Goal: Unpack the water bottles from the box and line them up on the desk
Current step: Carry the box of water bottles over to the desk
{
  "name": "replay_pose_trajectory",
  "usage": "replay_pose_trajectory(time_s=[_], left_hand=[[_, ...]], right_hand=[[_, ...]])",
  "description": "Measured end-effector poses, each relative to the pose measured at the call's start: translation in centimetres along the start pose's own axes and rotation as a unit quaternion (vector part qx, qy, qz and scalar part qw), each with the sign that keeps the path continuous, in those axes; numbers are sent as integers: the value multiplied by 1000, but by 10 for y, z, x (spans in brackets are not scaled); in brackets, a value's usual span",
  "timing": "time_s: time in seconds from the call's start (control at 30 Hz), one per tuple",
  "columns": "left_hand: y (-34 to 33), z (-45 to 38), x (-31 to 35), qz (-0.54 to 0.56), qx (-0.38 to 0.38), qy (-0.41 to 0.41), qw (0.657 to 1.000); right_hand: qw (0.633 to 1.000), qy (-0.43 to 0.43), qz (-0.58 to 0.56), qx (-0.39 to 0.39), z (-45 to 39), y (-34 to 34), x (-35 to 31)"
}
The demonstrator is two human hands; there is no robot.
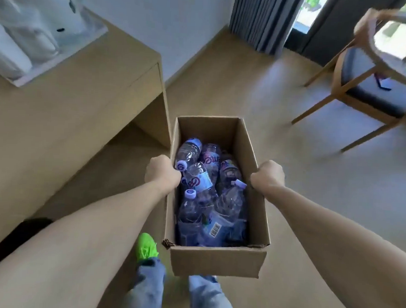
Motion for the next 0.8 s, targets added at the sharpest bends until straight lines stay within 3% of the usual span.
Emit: replay_pose_trajectory(time_s=[0.43,0.8], left_hand=[[-171,-137,-212,16,-13,173,985],[-302,-193,-292,61,13,285,957]], right_hand=[[987,45,66,-136,-102,-316,-14],[966,144,151,-153,-195,-470,-24]])
Point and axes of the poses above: each hand's wrist, its own z-axis away from the middle knuckle, its own y-axis out of the back of the hand, x = y × z, the point moved 5 cm from there along -z, towards the middle knuckle, and after that the axes turned 2 degrees about y, right-handed, at the moved point
